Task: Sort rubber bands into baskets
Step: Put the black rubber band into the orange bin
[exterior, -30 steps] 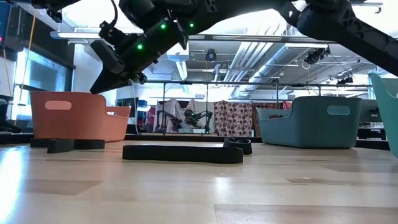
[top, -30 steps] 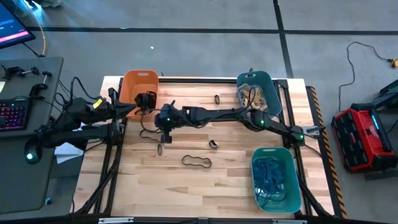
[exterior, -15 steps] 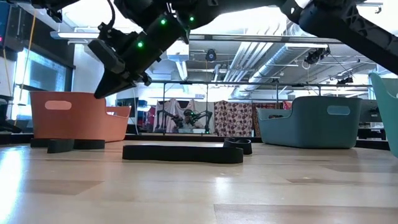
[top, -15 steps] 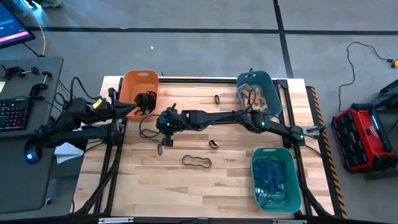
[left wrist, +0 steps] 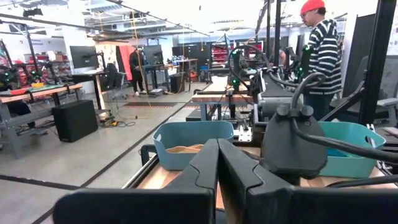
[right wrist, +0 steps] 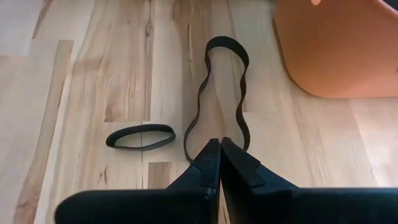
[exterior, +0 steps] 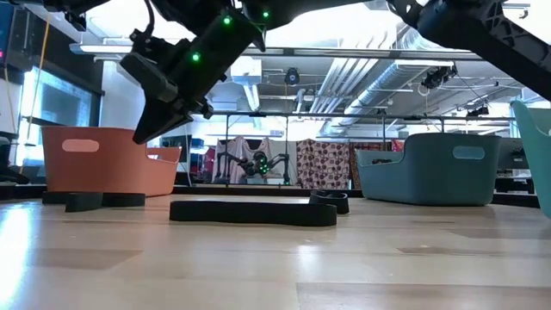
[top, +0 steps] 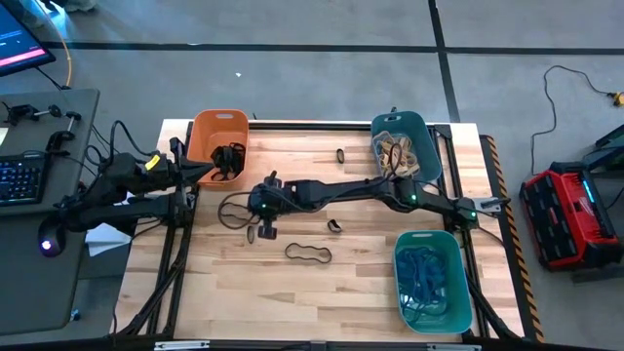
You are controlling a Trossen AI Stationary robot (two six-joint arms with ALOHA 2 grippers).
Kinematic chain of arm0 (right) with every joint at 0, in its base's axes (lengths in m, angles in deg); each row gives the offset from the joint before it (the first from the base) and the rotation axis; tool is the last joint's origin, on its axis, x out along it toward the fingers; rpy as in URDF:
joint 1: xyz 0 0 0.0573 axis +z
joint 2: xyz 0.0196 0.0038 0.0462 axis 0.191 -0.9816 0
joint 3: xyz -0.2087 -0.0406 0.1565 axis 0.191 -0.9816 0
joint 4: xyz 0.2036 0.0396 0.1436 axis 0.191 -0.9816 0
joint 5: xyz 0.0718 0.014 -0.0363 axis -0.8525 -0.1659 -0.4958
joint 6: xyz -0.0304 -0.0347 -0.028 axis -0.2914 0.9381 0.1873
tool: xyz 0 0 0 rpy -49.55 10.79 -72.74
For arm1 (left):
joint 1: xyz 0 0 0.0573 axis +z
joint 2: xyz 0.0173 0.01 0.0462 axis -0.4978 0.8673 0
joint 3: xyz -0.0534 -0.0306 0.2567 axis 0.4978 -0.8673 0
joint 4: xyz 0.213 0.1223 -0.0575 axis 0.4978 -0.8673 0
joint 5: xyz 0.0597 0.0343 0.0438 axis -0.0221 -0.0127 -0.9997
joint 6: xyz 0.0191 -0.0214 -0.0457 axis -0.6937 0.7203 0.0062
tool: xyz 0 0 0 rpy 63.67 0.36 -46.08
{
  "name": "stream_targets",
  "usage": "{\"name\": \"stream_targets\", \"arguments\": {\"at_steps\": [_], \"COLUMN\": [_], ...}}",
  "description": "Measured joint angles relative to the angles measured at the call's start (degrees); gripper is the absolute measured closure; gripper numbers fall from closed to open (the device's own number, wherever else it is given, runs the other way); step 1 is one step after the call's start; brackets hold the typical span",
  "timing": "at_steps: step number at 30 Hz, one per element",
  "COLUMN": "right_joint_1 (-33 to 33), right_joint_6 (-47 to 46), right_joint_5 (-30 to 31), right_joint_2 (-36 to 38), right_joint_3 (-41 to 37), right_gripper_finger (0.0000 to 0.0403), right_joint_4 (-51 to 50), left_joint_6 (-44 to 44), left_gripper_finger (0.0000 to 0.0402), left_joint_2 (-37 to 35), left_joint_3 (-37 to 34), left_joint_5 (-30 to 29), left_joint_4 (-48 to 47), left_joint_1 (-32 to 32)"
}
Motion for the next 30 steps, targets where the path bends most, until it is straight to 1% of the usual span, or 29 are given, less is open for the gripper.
{"name": "stream_targets", "arguments": {"at_steps": [6,11,14,16,18,22,26,28,30], "right_joint_1": [-0.04,-0.77,-0.94,-1.07,-1.38,-1.97,-2.15,-2.37,-2.5], "right_joint_6": [-0.2,-1.41,-1.25,-0.9,-1.03,-2.98,-3.86,-4.72,-5.08], "right_joint_5": [-0.18,-2.59,-2.74,-2.62,-2.55,-2.68,-0.2,0.03,0.45], "right_joint_2": [0.1,0.17,0.47,1.7,3.9,11.08,19.15,22.57,25.19], "right_joint_3": [-0.48,-5.8,-8.75,-12.15,-16.7,-30.53,-45.0,-50.86,-55.69], "right_gripper_finger": [0.0403,0.0403,0.0403,0.0403,0.0403,0.0403,0.0403,0.0403,0.0403], "right_joint_4": [0.59,7.0,10.92,13.95,18.32,29.93,42.25,47.74,50.99], "left_joint_6": [-0.02,0.01,0.0,0.0,0.02,0.24,0.02,0.25,0.51], "left_gripper_finger": [0.0401,0.0401,0.0401,0.0401,0.0401,0.0401,0.0401,0.0401,0.0401], "left_joint_2": [0.0,0.0,0.0,0.0,0.0,0.0,0.06,0.36,1.22], "left_joint_3": [0.0,0.0,0.0,0.0,0.0,0.0,0.0,0.0,0.01], "left_joint_5": [0.0,-0.03,-0.02,-0.02,-0.02,-0.02,-0.01,0.75,1.81], "left_joint_4": [0.04,0.04,0.04,0.02,0.01,0.0,0.11,0.19,0.36], "left_joint_1": [0.02,0.01,0.01,0.01,0.02,0.02,0.0,0.02,0.0]}}
